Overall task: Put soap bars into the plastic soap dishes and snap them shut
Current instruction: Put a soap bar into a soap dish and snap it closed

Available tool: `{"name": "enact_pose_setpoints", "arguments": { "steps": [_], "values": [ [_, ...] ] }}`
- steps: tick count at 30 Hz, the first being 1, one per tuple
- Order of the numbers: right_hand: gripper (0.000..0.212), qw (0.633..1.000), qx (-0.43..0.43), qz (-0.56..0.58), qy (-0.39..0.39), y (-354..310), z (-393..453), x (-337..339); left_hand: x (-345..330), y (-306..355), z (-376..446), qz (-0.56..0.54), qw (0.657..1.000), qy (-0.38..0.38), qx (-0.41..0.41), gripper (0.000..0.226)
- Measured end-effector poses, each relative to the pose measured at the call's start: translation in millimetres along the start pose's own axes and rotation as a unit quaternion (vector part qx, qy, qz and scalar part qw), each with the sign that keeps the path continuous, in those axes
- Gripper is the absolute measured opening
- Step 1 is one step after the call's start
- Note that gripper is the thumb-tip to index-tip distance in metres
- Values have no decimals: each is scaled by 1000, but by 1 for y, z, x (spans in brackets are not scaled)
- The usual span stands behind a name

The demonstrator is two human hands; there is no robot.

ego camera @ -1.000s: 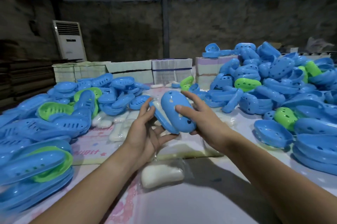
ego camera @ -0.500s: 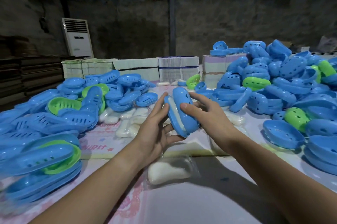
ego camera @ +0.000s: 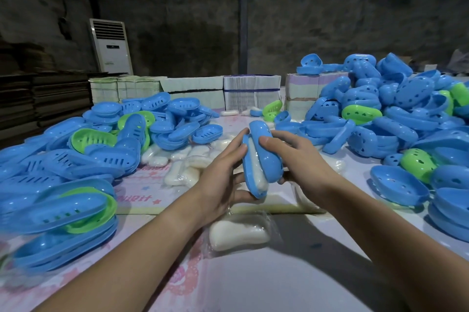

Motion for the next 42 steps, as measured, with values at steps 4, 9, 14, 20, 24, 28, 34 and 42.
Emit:
{"name": "enact_pose_setpoints", "arguments": {
  "steps": [4, 9, 14, 20, 24, 28, 34, 42],
  "values": [
    [34, 999, -33, 21, -18, 0, -2, 1, 1, -1, 0, 11, 1000, 3, 17, 33],
    [34, 998, -51, 12, -43, 0, -3, 1, 6, -3, 4, 10, 1000, 16, 24, 27],
    [38, 997, -61, 22, -41, 2, -3, -3, 8, 0, 3, -1, 999, 38, 19, 29],
    [42, 998, -48, 11, -29, 1, -3, -7, 6, 5, 1, 18, 999, 46, -1, 36],
    [43, 999, -37, 19, -20, 1, -3, -10, 8, 8, 1, 35, 998, 53, -25, 36],
    [43, 998, -41, 41, -21, 1, -5, -14, 10, 11, 1, 19, 996, 77, -33, 36],
    [43, 997, -48, 52, -28, -2, -6, -15, 10, 14, 0, 15, 996, 80, -45, 38],
    [32, 988, -104, 76, -80, -6, -10, -8, 8, 13, -1, 30, 995, 79, -48, 40]
  ]
}}
Point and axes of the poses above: each hand's wrist, its own z-axis towards the middle knuckle, its own x-axis out of the back of the hand, y = z × x, the point moved 4 cm from there along z, towards the middle knuckle, and after that the axes turned 5 degrees about z, right-handed, at the moved point
